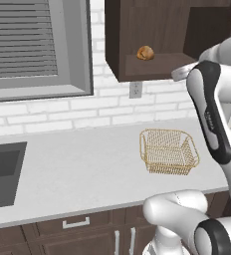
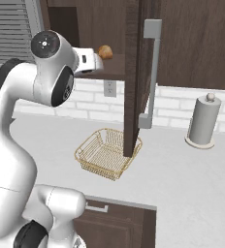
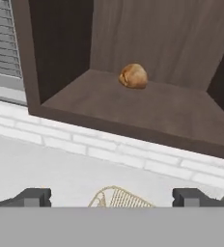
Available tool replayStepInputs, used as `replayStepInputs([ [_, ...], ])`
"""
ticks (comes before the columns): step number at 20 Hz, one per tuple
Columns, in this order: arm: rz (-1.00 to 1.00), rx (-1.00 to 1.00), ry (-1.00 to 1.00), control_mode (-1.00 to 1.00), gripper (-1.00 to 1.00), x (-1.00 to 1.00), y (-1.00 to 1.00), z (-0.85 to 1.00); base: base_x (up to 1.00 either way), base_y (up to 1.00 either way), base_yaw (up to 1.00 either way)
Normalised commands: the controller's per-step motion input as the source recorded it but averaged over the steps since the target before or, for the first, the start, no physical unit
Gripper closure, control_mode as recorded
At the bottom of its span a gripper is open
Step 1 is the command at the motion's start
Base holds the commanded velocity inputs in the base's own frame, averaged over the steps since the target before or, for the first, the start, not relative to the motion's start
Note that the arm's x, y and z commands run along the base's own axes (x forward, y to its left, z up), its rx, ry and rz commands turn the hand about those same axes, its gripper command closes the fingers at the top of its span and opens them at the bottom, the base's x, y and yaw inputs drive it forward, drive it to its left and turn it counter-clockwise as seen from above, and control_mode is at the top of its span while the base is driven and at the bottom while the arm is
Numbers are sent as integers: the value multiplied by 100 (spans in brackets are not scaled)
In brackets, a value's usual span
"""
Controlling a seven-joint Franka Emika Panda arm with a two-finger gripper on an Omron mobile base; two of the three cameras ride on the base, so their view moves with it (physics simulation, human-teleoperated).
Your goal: Open the cabinet, pick up the bread from the cabinet and place it in the basket. Then move the basket to the dining counter.
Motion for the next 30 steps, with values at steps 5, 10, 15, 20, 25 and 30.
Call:
replayStepInputs([
  [5, 0, 14, -20, -100, -100, 40, 0, -6, 0, 0, 0],
  [10, 0, 14, -2, -100, -100, 59, 0, 28, 0, 0, 0],
  [15, 0, 6, 9, -100, -100, 53, 0, 50, 0, 0, 0],
  [20, 0, 1, 19, -100, -100, 48, 0, 31, 0, 0, 0],
  [25, 0, 0, 16, -100, -100, 44, 0, 0, 0, 0, 0],
  [30, 1, 0, 2, -100, -100, 41, 0, -17, 0, 0, 0],
])
